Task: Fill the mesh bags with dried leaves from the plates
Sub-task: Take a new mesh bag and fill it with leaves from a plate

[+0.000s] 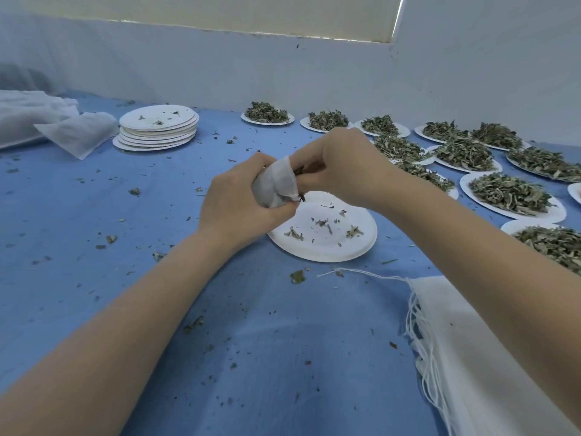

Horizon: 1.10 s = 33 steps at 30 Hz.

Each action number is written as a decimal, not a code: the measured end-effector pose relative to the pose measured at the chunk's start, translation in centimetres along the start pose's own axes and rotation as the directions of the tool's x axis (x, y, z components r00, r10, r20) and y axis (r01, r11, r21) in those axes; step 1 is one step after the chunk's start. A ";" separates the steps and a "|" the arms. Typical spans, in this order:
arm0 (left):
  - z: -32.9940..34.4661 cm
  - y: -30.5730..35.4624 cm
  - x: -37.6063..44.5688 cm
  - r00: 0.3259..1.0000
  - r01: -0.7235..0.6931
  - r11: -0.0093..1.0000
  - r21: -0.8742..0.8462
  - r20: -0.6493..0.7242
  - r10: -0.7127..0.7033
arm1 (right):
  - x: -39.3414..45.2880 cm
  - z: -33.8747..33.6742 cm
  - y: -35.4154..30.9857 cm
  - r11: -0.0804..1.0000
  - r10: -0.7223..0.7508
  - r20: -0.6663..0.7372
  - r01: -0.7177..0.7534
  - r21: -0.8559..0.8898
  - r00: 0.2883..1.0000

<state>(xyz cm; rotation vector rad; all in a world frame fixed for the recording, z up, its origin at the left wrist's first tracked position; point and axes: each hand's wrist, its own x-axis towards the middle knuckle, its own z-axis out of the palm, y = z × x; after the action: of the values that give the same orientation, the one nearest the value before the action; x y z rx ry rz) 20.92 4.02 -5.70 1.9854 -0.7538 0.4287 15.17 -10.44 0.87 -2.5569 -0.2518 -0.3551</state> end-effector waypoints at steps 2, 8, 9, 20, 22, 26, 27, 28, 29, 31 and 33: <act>0.0 0.1 0.0 1.000 0.025 1.000 0.013 0.008 -0.025 | -0.1 -0.1 -0.2 0.996 0.013 0.024 -0.015 0.090 1.000; 0.0 0.0 0.1 0.998 0.012 0.998 0.057 0.058 -0.015 | -0.5 -0.7 0.1 0.974 0.056 0.157 -0.088 0.207 0.986; 0.0 0.0 0.1 0.998 0.009 0.997 0.073 0.069 -0.014 | -0.4 -0.7 0.0 0.980 0.057 0.132 -0.080 0.180 0.990; 0.3 -0.2 0.0 0.995 -0.036 0.986 0.160 0.100 0.020 | -0.2 -1.2 0.1 0.999 -0.031 0.000 0.031 0.017 1.000; 0.3 -0.3 0.1 0.995 -0.016 0.989 0.145 0.095 0.002 | -0.3 -0.8 0.1 0.996 -0.082 -0.009 0.081 -0.032 0.997; 0.3 -0.2 0.2 0.992 -0.023 0.989 0.148 0.124 0.005 | -0.3 -0.9 0.1 0.991 -0.108 0.073 0.114 -0.075 0.991; 0.3 -0.2 0.2 0.992 -0.027 0.987 0.159 0.126 0.007 | -0.2 -0.8 0.1 0.990 -0.109 0.076 0.115 -0.078 0.991; 0.3 -0.1 0.2 0.992 -0.029 0.986 0.166 0.124 0.008 | -0.1 -0.7 0.2 0.990 -0.105 0.062 0.110 -0.084 0.992; 0.3 0.0 0.2 0.993 -0.030 0.986 0.165 0.121 0.010 | 0.0 -0.6 0.3 0.990 -0.103 0.033 0.105 -0.090 0.994; 0.4 0.5 0.2 0.994 -0.021 0.989 0.146 0.109 0.005 | 0.2 -0.2 0.4 0.993 -0.102 -0.036 0.099 -0.069 0.994; 0.5 0.8 0.3 0.997 0.001 0.994 0.111 0.075 -0.009 | 0.4 0.2 0.1 0.997 -0.081 -0.048 0.080 -0.016 0.996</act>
<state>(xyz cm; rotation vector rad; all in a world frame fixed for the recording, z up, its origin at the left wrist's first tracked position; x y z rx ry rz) 20.57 3.23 -5.26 2.1169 -0.7866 0.4022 15.60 -10.43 0.76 -2.5536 -0.3359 -0.4508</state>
